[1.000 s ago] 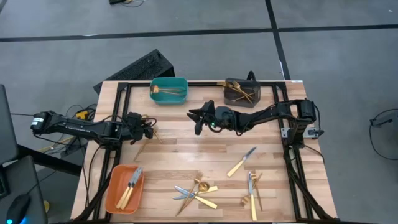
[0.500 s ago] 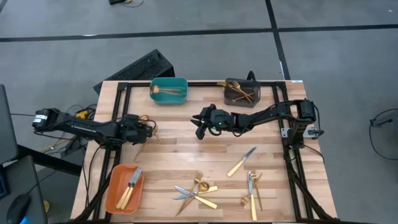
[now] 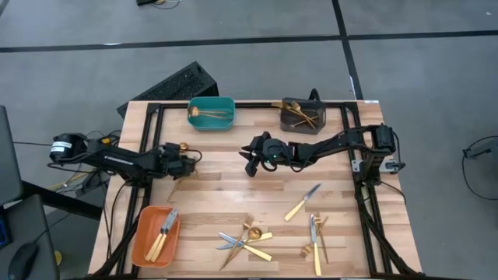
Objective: Sort silverware by color (type)
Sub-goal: Put the gold spoon into the green bin
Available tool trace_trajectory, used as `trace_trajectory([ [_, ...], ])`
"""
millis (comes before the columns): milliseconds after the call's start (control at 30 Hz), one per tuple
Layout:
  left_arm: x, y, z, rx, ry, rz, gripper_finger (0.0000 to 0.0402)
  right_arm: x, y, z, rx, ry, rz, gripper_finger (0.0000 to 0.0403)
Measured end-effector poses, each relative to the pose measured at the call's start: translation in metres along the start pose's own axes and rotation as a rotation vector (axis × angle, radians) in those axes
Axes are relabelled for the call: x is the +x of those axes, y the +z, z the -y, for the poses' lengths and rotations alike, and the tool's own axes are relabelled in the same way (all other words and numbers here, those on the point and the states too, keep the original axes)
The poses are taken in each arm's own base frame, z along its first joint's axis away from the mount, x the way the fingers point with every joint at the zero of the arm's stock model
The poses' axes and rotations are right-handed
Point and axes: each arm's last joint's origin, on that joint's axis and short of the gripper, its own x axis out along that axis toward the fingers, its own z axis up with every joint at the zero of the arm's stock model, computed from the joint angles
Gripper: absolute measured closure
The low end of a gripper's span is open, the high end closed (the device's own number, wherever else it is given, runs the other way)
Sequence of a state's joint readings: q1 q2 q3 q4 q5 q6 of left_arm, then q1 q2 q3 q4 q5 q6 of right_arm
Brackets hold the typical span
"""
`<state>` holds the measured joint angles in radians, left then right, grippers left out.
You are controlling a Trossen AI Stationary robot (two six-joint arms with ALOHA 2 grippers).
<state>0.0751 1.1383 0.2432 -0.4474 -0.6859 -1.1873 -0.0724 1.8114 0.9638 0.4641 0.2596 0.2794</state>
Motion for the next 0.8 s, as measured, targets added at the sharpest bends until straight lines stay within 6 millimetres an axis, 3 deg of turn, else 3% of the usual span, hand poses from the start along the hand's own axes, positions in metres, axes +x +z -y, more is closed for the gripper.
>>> trace_trajectory([
  [133,0.002,0.000,0.000,0.013,0.017,0.017,0.0295,-0.001,-0.001,-0.003,0.004,0.007,-0.001,0.0271],
  [333,0.003,0.003,0.003,0.049,0.010,0.092,0.0390,-0.001,-0.001,-0.003,0.021,0.007,-0.001,0.0271],
  [567,-0.002,0.009,0.014,0.089,-0.087,0.164,0.0401,-0.003,-0.002,-0.011,0.114,0.031,0.007,0.0271],
  [800,-0.035,0.026,0.027,0.183,-0.334,0.359,0.0401,-0.006,0.002,-0.023,0.180,0.084,0.063,0.0271],
])
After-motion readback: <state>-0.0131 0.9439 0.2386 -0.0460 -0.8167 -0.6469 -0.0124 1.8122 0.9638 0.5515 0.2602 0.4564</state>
